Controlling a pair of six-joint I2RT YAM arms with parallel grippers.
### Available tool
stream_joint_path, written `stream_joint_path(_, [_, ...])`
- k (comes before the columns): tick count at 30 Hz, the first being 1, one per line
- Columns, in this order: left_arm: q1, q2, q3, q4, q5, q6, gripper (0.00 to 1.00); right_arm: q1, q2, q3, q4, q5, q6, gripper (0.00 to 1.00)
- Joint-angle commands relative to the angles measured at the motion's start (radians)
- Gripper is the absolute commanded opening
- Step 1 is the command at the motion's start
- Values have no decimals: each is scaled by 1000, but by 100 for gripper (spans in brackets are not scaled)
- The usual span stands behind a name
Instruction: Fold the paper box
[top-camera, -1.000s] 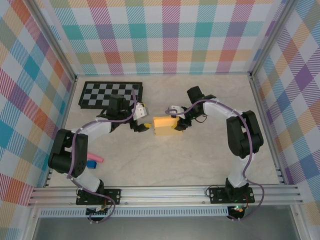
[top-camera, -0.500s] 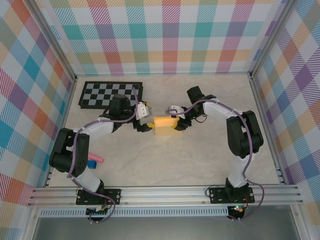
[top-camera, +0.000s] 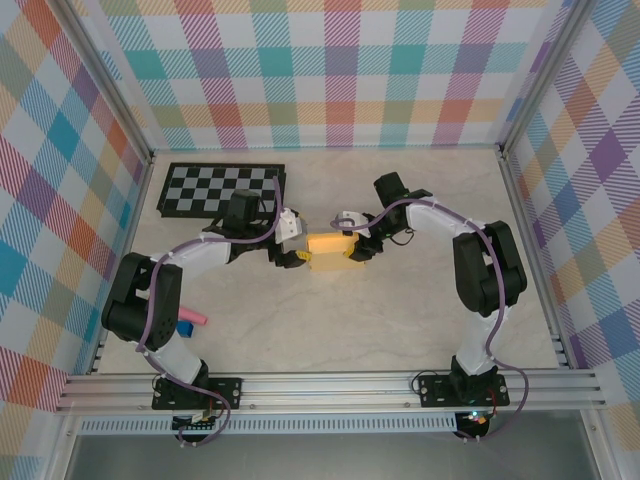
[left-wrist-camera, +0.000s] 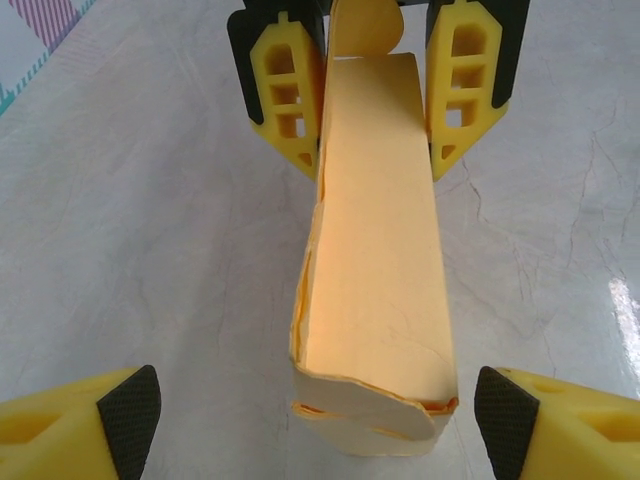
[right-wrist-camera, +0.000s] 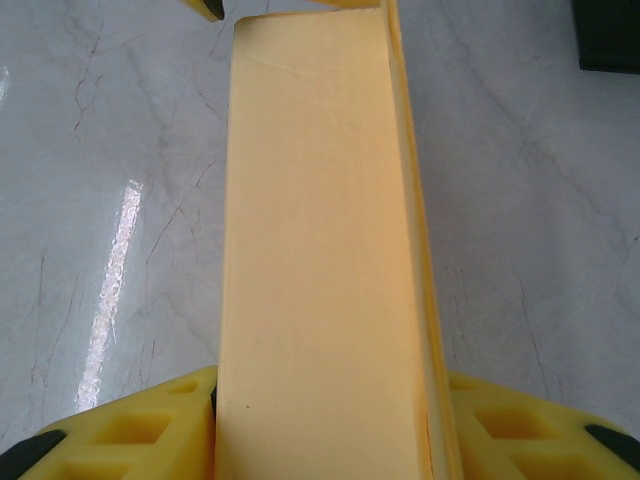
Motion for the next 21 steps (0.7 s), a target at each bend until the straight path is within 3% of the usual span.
stream_joint_path(1, [-6, -37, 27, -76, 59, 36, 85, 5, 54, -33, -75, 6, -24, 48])
stream_joint_path(5, [30, -96, 9, -109, 24, 55, 86, 6, 47, -39, -72, 9, -24, 48])
stream_joint_path(9, [85, -49, 38, -61, 21, 49, 86, 5, 54, -35, -71, 0, -23, 48])
stream_joint_path(21, [40, 69, 146, -53, 72, 36, 86, 5, 48, -40, -75, 11, -24, 48])
